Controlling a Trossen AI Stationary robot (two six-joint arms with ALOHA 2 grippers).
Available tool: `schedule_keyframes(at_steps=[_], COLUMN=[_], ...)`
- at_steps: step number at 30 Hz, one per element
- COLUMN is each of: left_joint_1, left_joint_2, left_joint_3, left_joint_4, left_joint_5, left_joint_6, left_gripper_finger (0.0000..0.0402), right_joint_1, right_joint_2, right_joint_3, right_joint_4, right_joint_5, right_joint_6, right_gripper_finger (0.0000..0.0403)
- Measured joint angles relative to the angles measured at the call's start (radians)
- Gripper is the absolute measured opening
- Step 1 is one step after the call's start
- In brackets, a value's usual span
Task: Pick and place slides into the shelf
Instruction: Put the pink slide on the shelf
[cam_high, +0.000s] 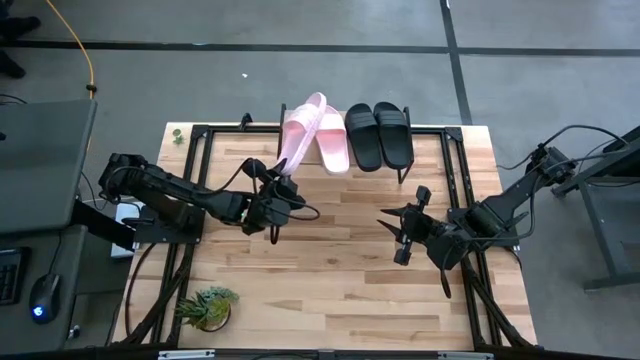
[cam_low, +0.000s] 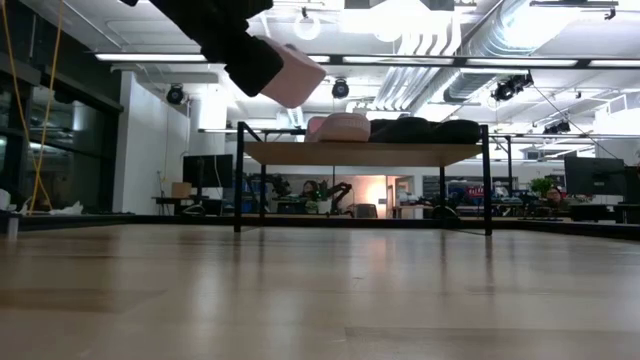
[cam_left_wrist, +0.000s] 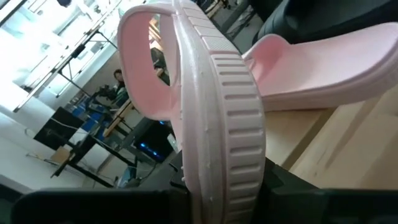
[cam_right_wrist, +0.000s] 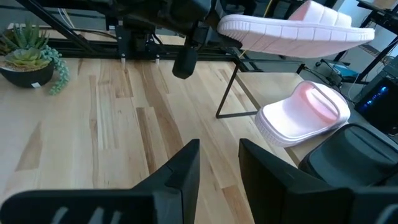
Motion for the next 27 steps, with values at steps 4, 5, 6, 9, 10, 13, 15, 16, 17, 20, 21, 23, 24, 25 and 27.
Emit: schedule_keyframes(at_steps=[4,5,6,9,10,13,15,16,17,20,21,23,24,25,27], left_joint_1=[0.0,0.0,0.0,0.0,0.0,0.0,0.0,0.0,0.0,0.0,0.0,0.0,0.0,0.0,0.0], left_joint_2=[0.0,0.0,0.007,0.03,0.041,0.059,0.071,0.075,0.077,0.077,0.077,0.077,0.077,0.077,0.077], left_joint_3=[0.0,0.0,0.0,0.0,0.0,0.0,0.0,0.0,0.0,0.0,0.0,0.0,0.0,0.0,0.0], left_joint_4=[-0.003,-0.004,-0.003,-0.007,0.002,0.003,0.01,0.008,0.007,0.009,0.009,0.009,0.009,0.007,-0.001], left_joint_5=[0.011,0.019,0.026,0.028,0.025,0.016,0.007,-0.003,-0.015,-0.046,-0.05,-0.056,-0.057,-0.056,-0.047], left_joint_6=[-0.02,-0.032,-0.044,-0.051,-0.051,-0.053,-0.052,-0.052,-0.052,-0.053,-0.053,-0.051,-0.051,-0.051,-0.051], left_gripper_finger=[0.0062,0.0062,0.0062,0.0062,0.0062,0.0062,0.0062,0.0061,0.006,0.0056,0.0056,0.0055,0.0055,0.0055,0.0054], right_joint_1=[0.0,0.0,0.0,0.0,0.0,0.0,0.0,0.0,0.0,0.0,0.0,0.0,0.0,0.0,0.0], right_joint_2=[0.0,0.0,0.0,0.0,0.0,0.0,0.0,0.0,0.0,0.0,0.0,0.0,0.0,0.0,0.0], right_joint_3=[0.0,0.0,0.0,0.0,0.0,0.0,0.0,0.0,0.0,0.0,0.0,0.0,0.0,0.0,0.0], right_joint_4=[0.0,0.0,0.0,0.0,0.0,0.003,0.003,0.004,0.005,0.004,0.004,0.004,0.004,0.004,0.004], right_joint_5=[0.0,0.0,0.0,0.0,0.0,0.0,0.0,0.0,0.0,0.0,0.0,0.0,0.0,0.0,0.0], right_joint_6=[0.0,0.0,0.0,0.0,0.0,0.0,0.0,0.0,0.0,0.0,0.0,0.0,0.0,0.0,0.0], right_gripper_finger=[0.0103,0.0103,0.0103,0.0103,0.0103,0.0103,0.0103,0.0103,0.0103,0.0103,0.0103,0.0103,0.0103,0.0103,0.0103])
